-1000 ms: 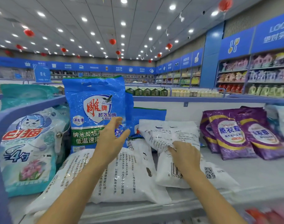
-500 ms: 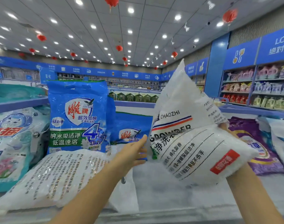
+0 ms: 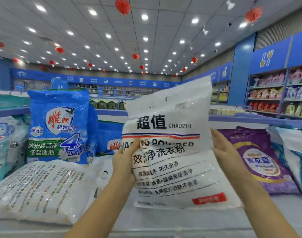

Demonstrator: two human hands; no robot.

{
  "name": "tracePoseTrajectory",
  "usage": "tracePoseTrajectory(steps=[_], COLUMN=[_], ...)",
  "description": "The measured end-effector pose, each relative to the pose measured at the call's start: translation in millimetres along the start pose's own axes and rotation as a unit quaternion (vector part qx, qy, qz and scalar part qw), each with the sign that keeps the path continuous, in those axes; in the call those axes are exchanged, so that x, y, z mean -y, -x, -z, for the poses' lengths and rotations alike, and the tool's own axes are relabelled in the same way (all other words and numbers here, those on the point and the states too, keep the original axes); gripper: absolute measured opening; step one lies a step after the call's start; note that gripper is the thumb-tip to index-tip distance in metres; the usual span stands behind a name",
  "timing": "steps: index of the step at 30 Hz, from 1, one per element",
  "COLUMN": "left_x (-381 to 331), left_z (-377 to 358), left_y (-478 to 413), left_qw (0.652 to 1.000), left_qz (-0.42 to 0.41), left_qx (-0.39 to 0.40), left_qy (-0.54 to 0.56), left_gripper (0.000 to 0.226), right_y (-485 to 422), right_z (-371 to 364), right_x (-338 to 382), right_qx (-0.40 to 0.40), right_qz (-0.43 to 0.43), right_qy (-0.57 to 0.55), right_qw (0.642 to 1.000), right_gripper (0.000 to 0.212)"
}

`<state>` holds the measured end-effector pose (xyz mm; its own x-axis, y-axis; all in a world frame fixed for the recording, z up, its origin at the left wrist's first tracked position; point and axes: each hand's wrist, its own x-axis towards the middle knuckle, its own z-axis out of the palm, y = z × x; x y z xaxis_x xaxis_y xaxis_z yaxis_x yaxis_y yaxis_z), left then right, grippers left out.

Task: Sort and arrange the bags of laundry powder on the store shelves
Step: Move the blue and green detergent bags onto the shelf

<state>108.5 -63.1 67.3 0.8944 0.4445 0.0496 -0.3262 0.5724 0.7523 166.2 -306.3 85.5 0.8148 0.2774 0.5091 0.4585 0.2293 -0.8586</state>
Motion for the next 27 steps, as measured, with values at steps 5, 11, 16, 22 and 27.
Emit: tracePoseTrajectory(steps=[5, 11, 16, 22, 27], left_x=[1, 20, -18, -63, -80], left_z=[-1, 4, 30, 7, -5], left_y=[-1, 32, 36, 5, -3], left_qw=[0.988, 0.96, 0.955, 0.961, 0.889], left_qz=[-0.121, -0.226, -0.237, -0.17, -0.344], left_qx=[-0.092, -0.085, 0.008, -0.031, 0.001], left_qy=[-0.028, -0.144, -0.177, -0.216, -0.302], left_gripper=[0.075, 0.014, 0.046, 0.021, 0.01], right_y=[13, -26, -44, -46, -47], right_z=[8, -39, -45, -46, -37], right_x=[0, -6, 6, 7, 20], right_qx=[0.153, -0.108, -0.066, -0.03, -0.025], right_qz=[0.017, -0.103, -0.006, -0.026, 0.012], right_qy=[-0.043, -0.068, -0.056, -0.172, -0.115], right_qw=[0.987, 0.986, 0.996, 0.984, 0.993], right_gripper=[0.085, 0.027, 0.011, 0.022, 0.019])
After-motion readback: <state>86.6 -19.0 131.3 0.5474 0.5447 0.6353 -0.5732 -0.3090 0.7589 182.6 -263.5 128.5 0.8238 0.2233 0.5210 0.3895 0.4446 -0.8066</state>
